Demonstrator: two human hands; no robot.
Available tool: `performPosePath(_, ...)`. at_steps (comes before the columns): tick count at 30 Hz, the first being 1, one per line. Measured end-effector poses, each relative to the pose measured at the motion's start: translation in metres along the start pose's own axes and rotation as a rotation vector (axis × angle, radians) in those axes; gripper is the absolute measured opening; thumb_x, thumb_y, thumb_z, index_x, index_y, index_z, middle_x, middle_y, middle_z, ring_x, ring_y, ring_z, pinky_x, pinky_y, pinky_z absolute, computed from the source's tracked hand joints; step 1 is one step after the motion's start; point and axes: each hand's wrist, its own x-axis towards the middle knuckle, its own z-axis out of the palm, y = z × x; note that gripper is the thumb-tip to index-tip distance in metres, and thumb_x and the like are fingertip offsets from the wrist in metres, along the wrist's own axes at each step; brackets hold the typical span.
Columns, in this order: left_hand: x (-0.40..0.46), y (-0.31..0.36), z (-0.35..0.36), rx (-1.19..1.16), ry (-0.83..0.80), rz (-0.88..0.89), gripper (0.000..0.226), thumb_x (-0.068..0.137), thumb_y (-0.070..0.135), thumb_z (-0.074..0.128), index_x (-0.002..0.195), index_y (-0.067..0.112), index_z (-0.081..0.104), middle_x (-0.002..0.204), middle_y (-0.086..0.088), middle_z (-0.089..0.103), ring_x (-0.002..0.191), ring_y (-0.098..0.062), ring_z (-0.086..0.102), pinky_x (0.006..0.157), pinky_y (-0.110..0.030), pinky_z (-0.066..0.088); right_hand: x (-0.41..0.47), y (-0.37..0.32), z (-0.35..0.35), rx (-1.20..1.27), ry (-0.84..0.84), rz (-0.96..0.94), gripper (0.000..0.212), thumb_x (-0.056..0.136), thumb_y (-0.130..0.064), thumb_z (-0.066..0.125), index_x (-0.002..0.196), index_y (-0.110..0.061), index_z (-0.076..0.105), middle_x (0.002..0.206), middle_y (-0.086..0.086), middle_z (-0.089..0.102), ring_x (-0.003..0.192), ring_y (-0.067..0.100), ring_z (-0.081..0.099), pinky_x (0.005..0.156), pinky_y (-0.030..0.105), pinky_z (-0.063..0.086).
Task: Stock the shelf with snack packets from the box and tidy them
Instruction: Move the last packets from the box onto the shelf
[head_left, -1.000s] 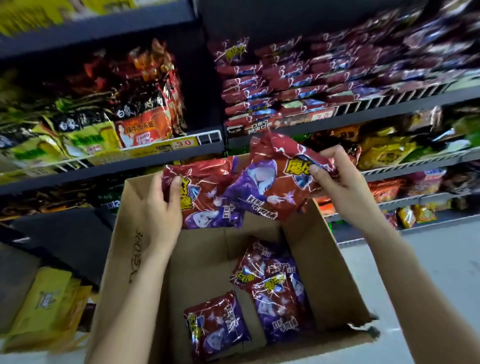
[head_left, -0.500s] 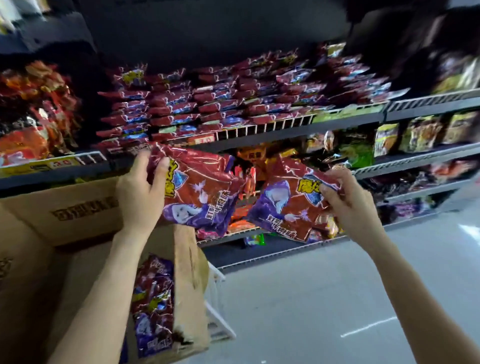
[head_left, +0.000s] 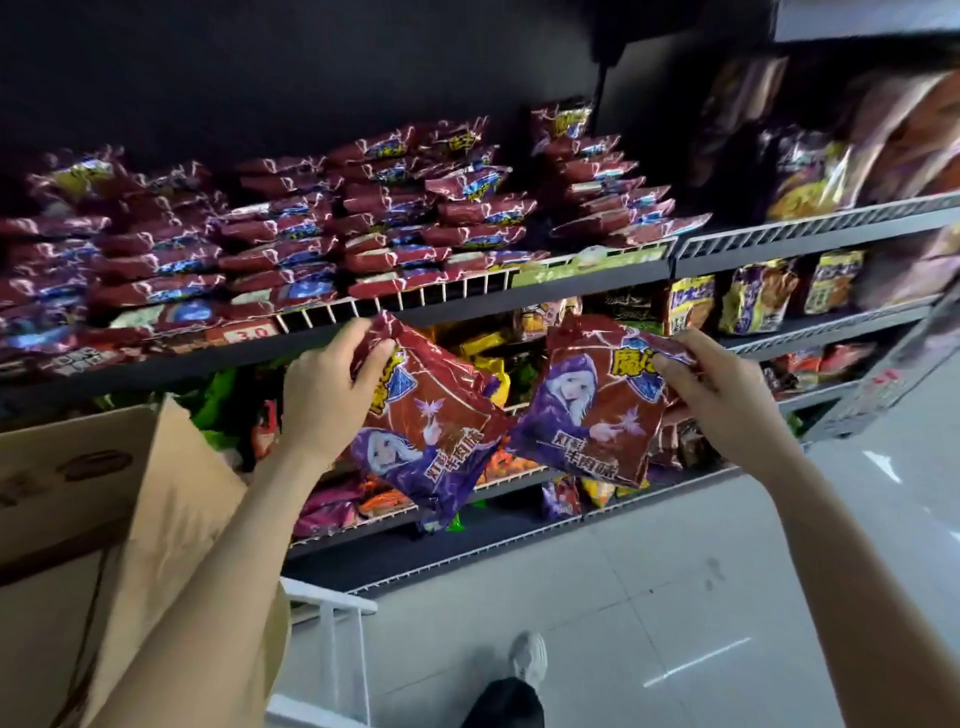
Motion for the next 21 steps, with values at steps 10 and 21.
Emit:
performPosePath(10,0.083,0.013,0.082,0.053,-0.107,0.164,0.047,0.092,0.039,0.048,0.107,-0.002,0.065,0.052,-0.004,0.063,0.033,-0.009,0.047,0.039,-0.026,0.047,0.149,0.001,-0.061,-0.018,0.127,-0.221,0.006,0.096,-0.020,0.054,0.094,-0.022,0.059,0.068,0.002,0.062,0.051,0.013,0.054,0.044,0.028,0.042)
performPosePath(21,0.108,0.049,0.120,0.103,-0.053,0.088,0.048,0.090,0.040,0.045,0.103,-0.002,0.067,0.054,-0.004,0.064,0.036,-0.010,0.052,0.038,-0.019,0.044,0.296,0.032,-0.033,0.888,-0.162,0.164,0.025,0.098,-0.022,0.051,0.120,-0.011,0.051,0.108,0.004,0.066,0.091,0.015,0.068,0.063,0.027,0.056)
